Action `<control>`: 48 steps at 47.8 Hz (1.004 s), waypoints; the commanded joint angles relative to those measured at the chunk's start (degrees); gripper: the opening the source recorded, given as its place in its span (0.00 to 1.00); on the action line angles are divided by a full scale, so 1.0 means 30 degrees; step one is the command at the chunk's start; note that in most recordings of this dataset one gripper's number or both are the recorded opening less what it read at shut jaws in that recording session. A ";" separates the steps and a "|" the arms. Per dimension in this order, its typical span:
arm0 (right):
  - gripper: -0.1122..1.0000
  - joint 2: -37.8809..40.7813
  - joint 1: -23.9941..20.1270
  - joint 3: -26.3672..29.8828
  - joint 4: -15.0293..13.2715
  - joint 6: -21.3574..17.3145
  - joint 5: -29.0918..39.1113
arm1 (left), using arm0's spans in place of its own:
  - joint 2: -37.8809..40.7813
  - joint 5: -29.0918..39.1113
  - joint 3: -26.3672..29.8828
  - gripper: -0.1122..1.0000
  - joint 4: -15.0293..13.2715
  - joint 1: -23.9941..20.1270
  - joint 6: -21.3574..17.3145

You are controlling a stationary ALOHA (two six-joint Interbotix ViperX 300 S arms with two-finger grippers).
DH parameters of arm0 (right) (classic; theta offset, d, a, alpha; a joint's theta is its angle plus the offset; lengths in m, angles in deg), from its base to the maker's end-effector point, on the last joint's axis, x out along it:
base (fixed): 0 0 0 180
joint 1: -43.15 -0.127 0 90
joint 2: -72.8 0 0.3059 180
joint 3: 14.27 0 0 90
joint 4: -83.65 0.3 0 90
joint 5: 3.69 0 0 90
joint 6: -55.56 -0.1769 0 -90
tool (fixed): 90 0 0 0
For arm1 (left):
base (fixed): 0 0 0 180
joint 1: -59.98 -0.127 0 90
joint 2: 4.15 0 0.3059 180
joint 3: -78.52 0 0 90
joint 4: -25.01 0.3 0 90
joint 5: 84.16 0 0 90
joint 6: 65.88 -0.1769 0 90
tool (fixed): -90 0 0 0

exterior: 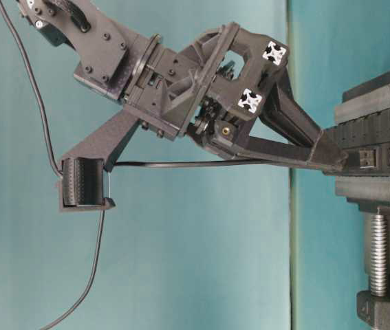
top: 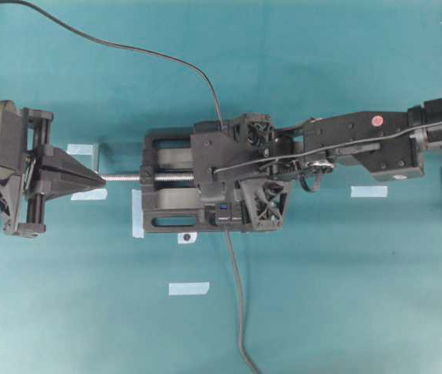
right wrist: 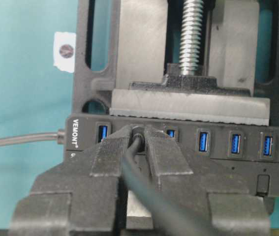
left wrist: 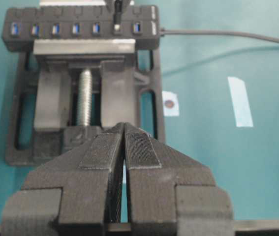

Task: Insert the USB into the second port from the front of the fixed hub.
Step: 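Press the USB plug further into the second port with the right gripper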

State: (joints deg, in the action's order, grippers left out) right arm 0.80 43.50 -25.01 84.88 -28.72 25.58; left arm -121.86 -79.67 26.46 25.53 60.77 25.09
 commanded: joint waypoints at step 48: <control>0.19 0.0264 -0.0088 0.0117 0.0000 -0.0586 -0.0088 | 0.0088 -0.0234 0.0264 0.10 0.0029 0.0029 0.0029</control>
State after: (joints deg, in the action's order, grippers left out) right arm 1.85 43.50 -24.92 84.88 -29.96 25.41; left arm -121.60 -79.76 26.46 25.45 60.86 25.09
